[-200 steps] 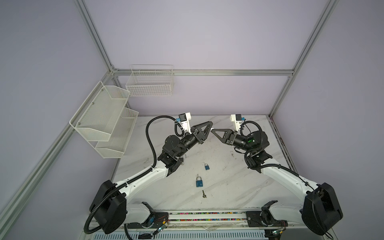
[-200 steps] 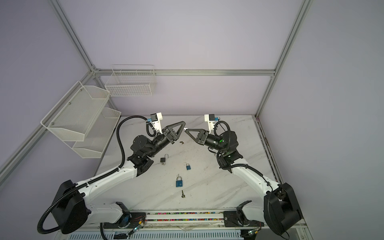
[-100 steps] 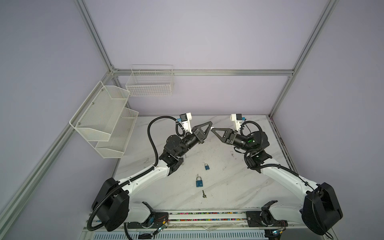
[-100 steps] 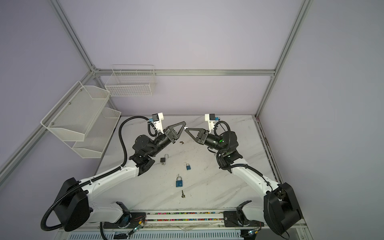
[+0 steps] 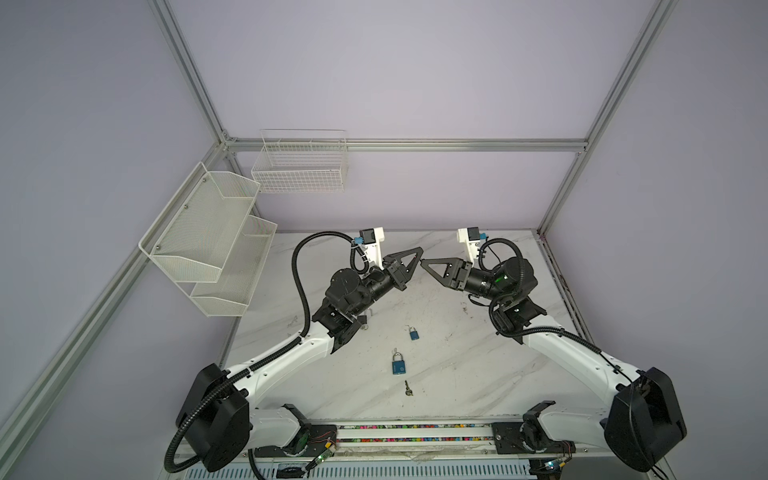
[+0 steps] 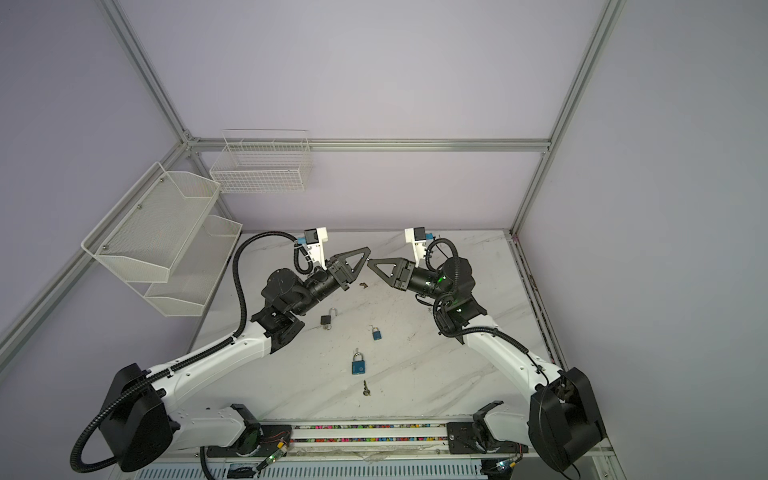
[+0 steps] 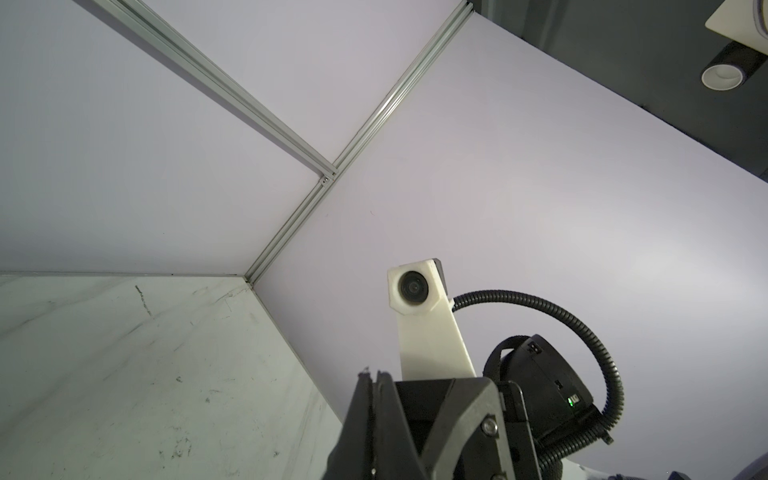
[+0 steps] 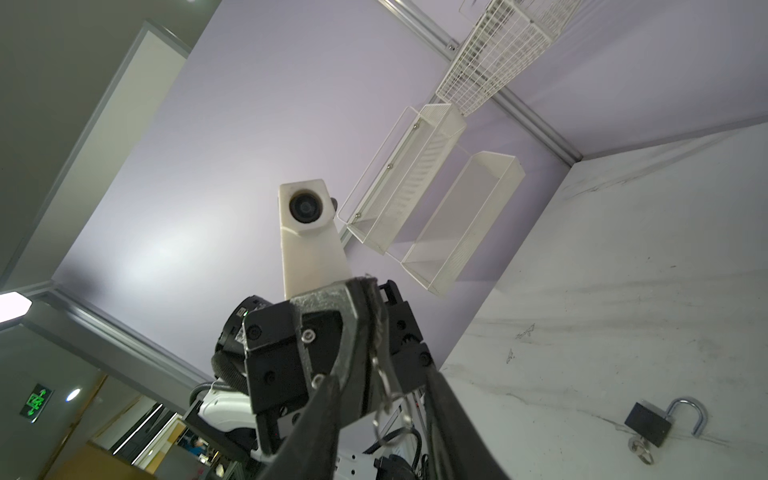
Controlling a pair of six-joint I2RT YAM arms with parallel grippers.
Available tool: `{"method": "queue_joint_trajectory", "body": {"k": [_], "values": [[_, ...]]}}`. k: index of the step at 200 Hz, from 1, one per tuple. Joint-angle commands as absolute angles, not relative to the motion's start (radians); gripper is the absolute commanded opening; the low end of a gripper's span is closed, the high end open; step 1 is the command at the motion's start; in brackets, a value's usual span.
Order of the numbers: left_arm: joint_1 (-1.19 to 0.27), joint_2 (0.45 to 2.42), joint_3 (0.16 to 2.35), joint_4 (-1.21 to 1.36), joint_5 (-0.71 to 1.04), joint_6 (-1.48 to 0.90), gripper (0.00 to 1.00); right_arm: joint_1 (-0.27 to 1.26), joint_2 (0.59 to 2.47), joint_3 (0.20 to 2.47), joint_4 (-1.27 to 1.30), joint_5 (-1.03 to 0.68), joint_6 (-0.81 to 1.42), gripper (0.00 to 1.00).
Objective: Unlock with the key
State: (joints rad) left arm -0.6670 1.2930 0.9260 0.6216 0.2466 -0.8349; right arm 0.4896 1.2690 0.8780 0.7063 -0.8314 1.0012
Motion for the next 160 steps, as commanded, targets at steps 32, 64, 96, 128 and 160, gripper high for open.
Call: {"method": "queue_joint_trajectory", "body": {"k": [32,64,96,128,160], "values": [[-0.65,1.276,1.029,0.489,0.416,-0.742,0.0,0.465,1.264,0.927,0.607,-1.017,0.856,0.48],[-0.645,1.275,1.04,0.466,0.421,-0.737,0.0,0.464,1.26,0.921,0.57,-1.007,0.826,0.42],[-0.641,1.273,1.041,0.467,0.428,-0.739,0.0,0.46,1.238,0.906,0.548,-0.987,0.813,0.39],[-0.638,1.271,1.04,0.473,0.426,-0.742,0.0,0.458,1.239,0.893,0.543,-0.976,0.819,0.36],[-0.636,1.263,1.039,0.477,0.426,-0.744,0.0,0.452,1.242,0.891,0.534,-0.966,0.817,0.34]]}}
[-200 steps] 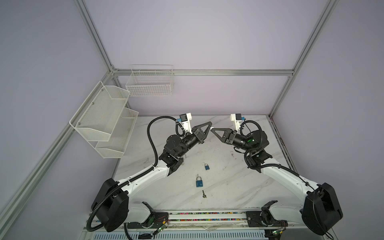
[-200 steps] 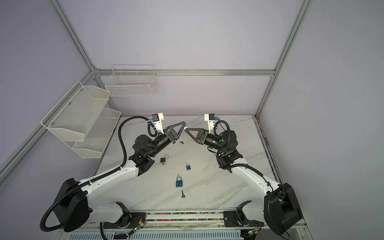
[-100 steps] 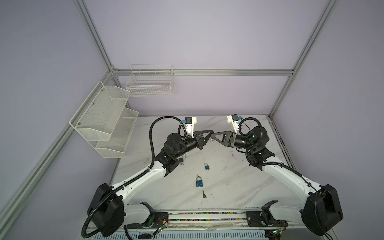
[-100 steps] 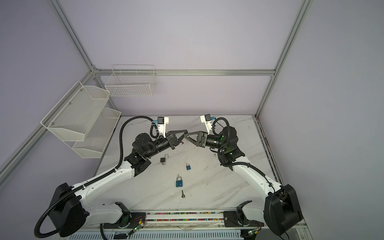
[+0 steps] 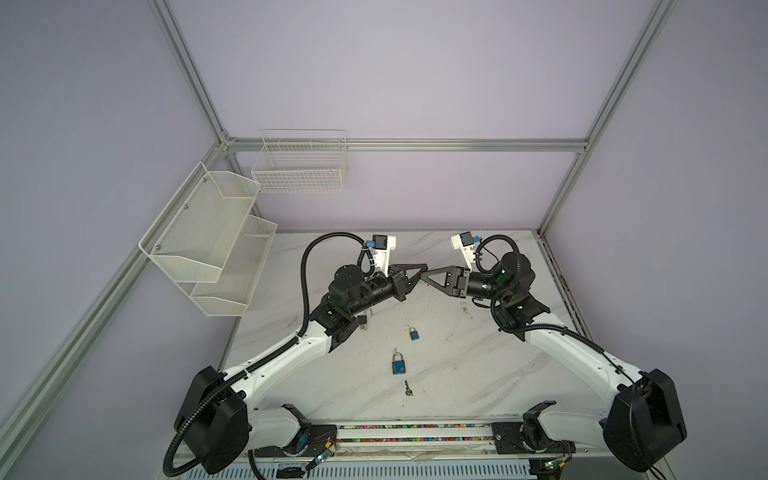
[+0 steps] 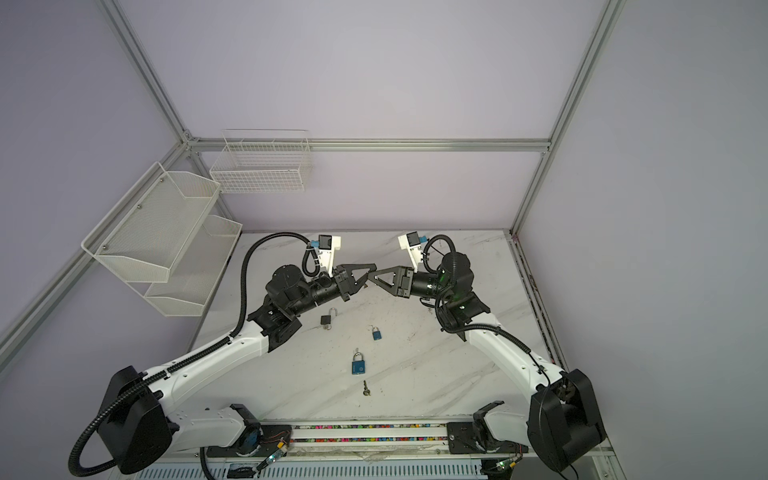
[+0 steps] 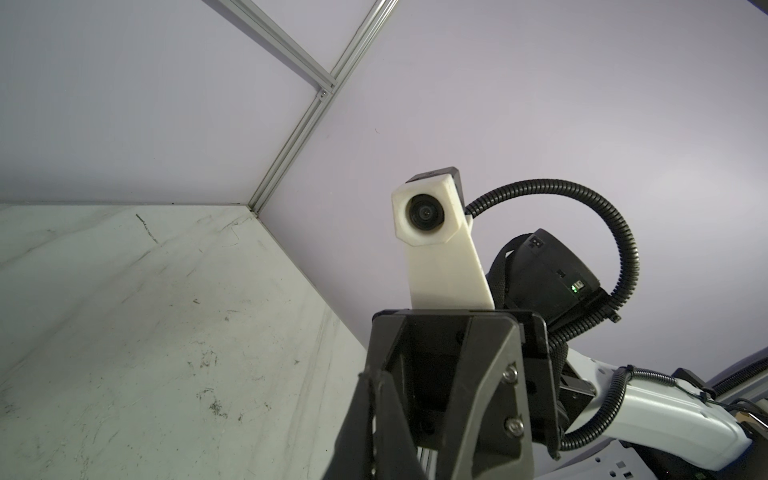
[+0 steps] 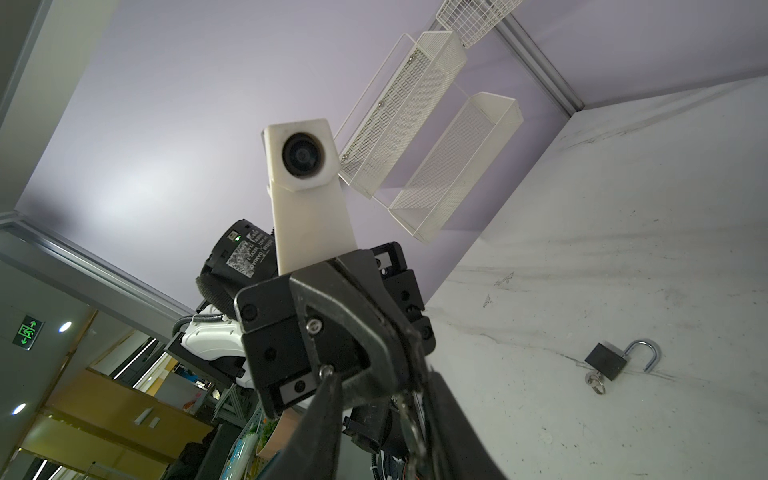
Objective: Unlock with the key
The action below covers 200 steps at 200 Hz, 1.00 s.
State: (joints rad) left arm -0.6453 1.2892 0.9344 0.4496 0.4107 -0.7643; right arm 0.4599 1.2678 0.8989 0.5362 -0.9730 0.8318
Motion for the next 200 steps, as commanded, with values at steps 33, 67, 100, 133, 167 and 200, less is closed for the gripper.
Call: {"method": "queue_joint_trajectory", "body": {"k": [33,67,100,133,167,200], "values": [[-0.632,1.261,1.039,0.474,0.423,-0.744,0.0,0.448,1.248,0.89,0.503,-0.96,0.799,0.29],[-0.63,1.266,1.038,0.48,0.42,-0.748,0.0,0.446,1.246,0.89,0.488,-0.966,0.787,0.25],[-0.629,1.267,1.039,0.483,0.416,-0.752,0.0,0.446,1.245,0.89,0.467,-0.965,0.773,0.25],[-0.627,1.27,1.04,0.49,0.414,-0.758,0.0,0.446,1.239,0.891,0.459,-0.962,0.768,0.21],[-0.624,1.267,1.037,0.485,0.406,-0.758,0.0,0.446,1.238,0.895,0.443,-0.959,0.757,0.14],[-0.618,1.263,1.034,0.483,0.401,-0.758,0.0,0.447,1.235,0.898,0.43,-0.954,0.75,0.1]]}}
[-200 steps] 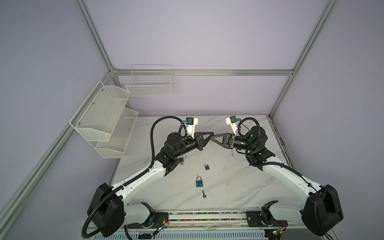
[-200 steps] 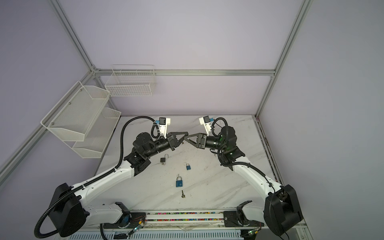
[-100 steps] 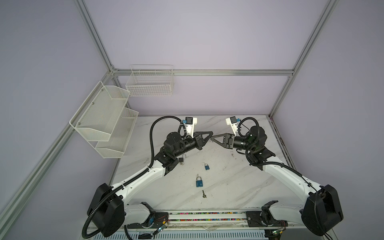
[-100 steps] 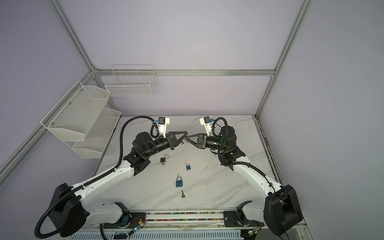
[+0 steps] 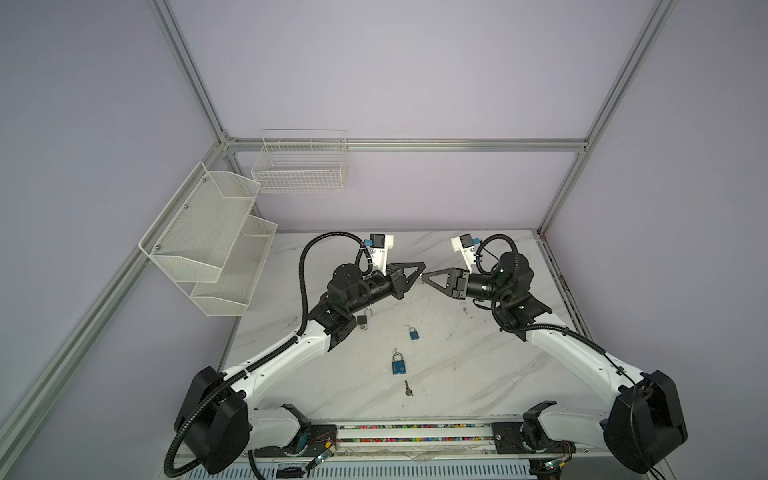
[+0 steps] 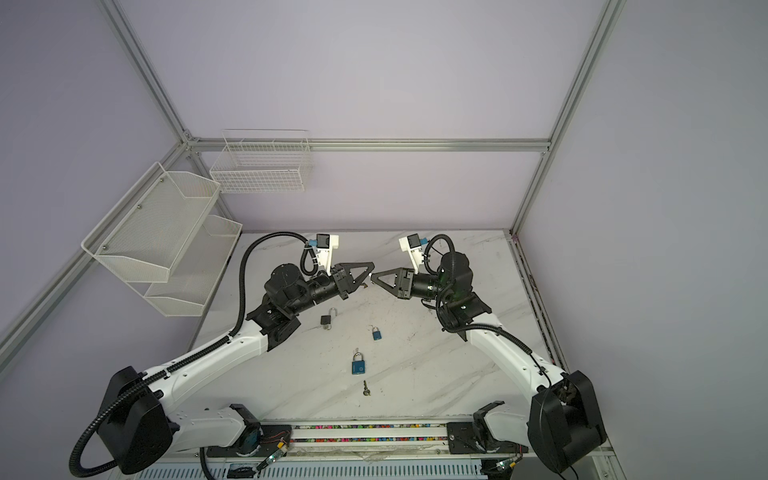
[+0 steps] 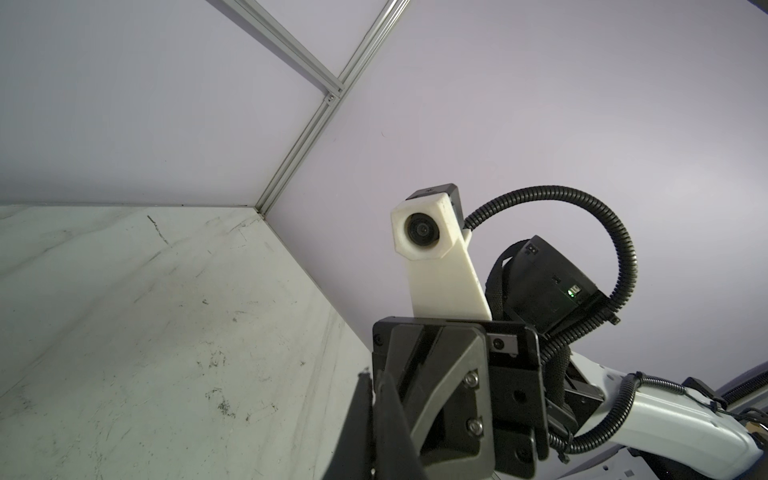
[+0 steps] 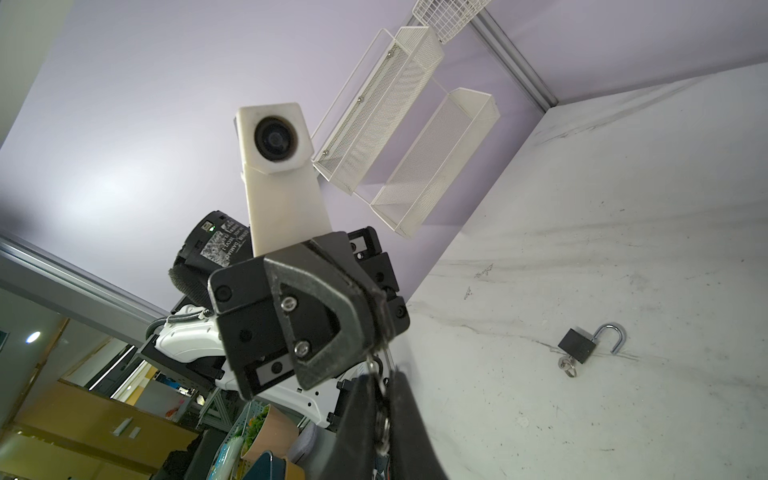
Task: Unlock with the key
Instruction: 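Lower the left gripper toward the small blue padlock while right holds key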
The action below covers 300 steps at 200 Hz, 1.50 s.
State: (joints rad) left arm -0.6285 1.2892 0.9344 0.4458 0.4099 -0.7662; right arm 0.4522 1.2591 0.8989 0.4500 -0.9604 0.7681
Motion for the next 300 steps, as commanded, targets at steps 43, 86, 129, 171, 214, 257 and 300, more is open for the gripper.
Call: {"method": "queue_joint_trajectory", "body": {"k": [43,86,129,171,214,257,300], "values": [[-0.613,1.262,1.034,0.485,0.401,-0.759,0.0,0.447,1.228,0.905,0.419,-0.948,0.745,0.02],[-0.608,1.26,1.031,0.487,0.4,-0.768,0.01,0.447,1.226,0.916,0.396,-0.93,0.738,0.0],[-0.568,1.192,0.993,0.401,0.334,-0.805,0.57,0.436,1.203,0.905,0.316,-0.876,0.73,0.0],[-0.583,1.133,0.98,0.032,0.147,-0.86,0.6,0.422,1.193,0.888,0.033,-0.691,0.618,0.0],[-0.712,1.225,1.021,-0.313,-0.046,-0.868,0.6,0.423,1.195,0.817,-0.155,-0.518,0.533,0.0],[-0.85,1.464,1.136,-0.498,-0.154,-0.889,0.59,0.422,1.192,0.706,-0.113,-0.506,0.577,0.0],[-0.927,1.719,1.314,-0.63,-0.223,-0.908,0.59,0.422,1.222,0.689,-0.124,-0.485,0.539,0.0]]}}
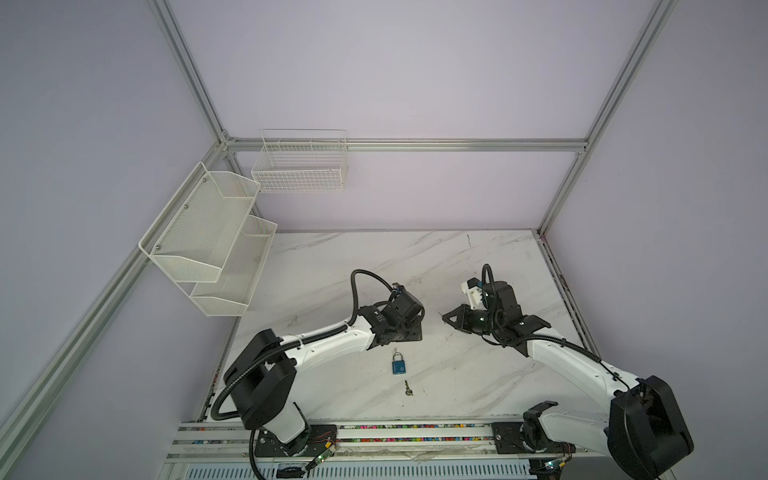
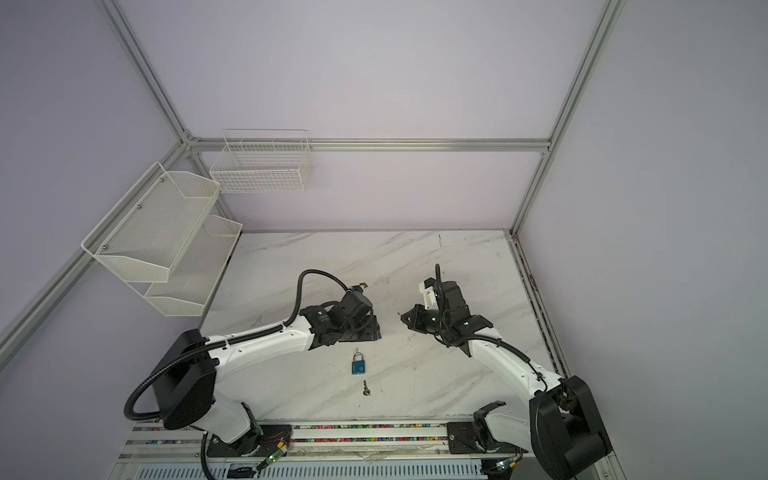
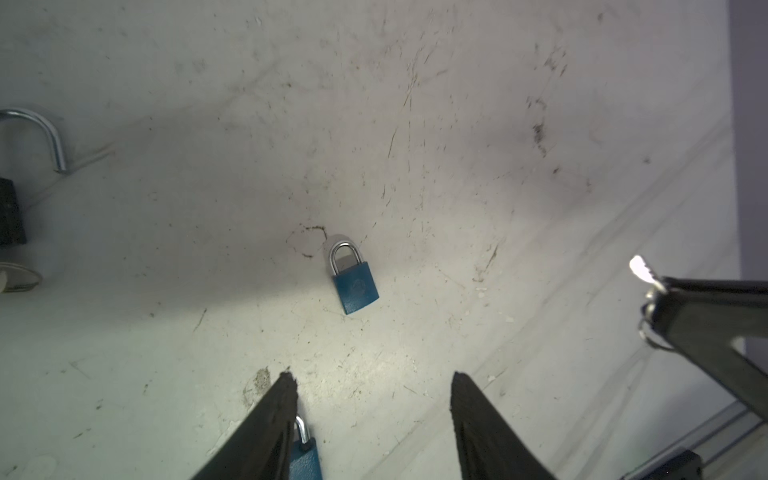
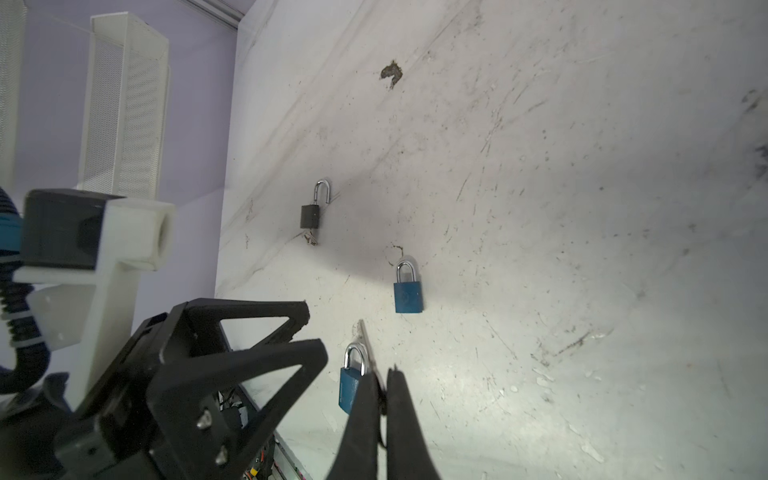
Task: Unlock with the key
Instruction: 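Lower the left gripper toward the small blue padlock while right holds key, then close the left gripper around the small blue padlock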
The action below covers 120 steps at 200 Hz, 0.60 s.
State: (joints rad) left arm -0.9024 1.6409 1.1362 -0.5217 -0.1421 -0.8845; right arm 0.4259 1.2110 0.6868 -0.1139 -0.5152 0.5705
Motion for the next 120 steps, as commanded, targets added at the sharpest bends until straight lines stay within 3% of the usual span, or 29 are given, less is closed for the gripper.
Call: {"method": "queue_joint_trajectory", "body": {"k": [1,61,120], "values": [[-0.927,1.725,1.317,-0.633,-0.225,-0.909,0.59,0.422,1.222,0.689,-0.124,-0.484,0.538,0.0],[-0.947,1.903,1.451,-0.741,-0.313,-0.955,0.52,0.422,1.243,0.68,-0.115,-0.495,0.511,0.0],[-0.948,1.986,1.495,-0.74,-0.283,-0.987,0.44,0.423,1.263,0.687,-0.117,-0.5,0.486,0.0]]}}
